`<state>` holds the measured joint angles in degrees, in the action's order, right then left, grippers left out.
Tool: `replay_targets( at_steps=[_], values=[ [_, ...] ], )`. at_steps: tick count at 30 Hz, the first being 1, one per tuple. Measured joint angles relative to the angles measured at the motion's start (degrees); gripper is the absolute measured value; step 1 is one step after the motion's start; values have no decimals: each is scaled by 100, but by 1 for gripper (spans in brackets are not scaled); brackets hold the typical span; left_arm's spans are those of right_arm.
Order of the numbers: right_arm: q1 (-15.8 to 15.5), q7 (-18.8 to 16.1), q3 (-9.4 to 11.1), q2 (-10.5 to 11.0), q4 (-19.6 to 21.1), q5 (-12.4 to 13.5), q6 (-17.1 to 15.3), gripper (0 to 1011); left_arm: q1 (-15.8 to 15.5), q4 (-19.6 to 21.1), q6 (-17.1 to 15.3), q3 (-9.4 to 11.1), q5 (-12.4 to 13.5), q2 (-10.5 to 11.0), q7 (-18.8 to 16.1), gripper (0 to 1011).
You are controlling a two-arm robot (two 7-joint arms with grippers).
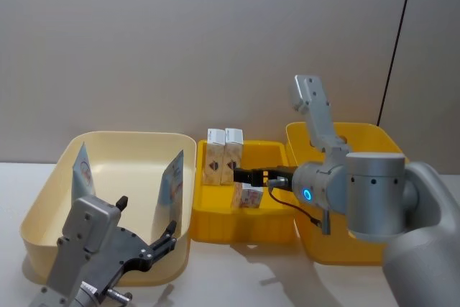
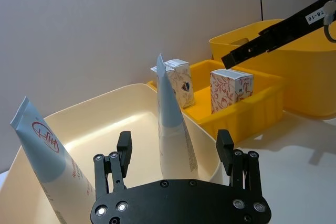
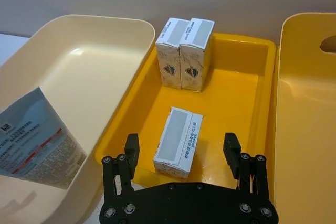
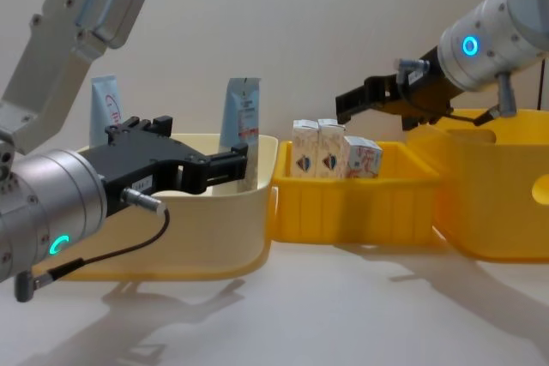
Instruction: Bimanual collaborative sorting of washing and personal care products
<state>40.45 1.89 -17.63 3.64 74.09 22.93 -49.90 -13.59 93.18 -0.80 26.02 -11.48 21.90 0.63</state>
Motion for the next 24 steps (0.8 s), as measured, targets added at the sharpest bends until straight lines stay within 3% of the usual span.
replay_targets(
  at_steps=[24],
  values=[
    [269, -65, -136, -179, -737, -186, 45, 1001, 0, 0, 0, 0, 0, 0, 0, 1003]
  ],
)
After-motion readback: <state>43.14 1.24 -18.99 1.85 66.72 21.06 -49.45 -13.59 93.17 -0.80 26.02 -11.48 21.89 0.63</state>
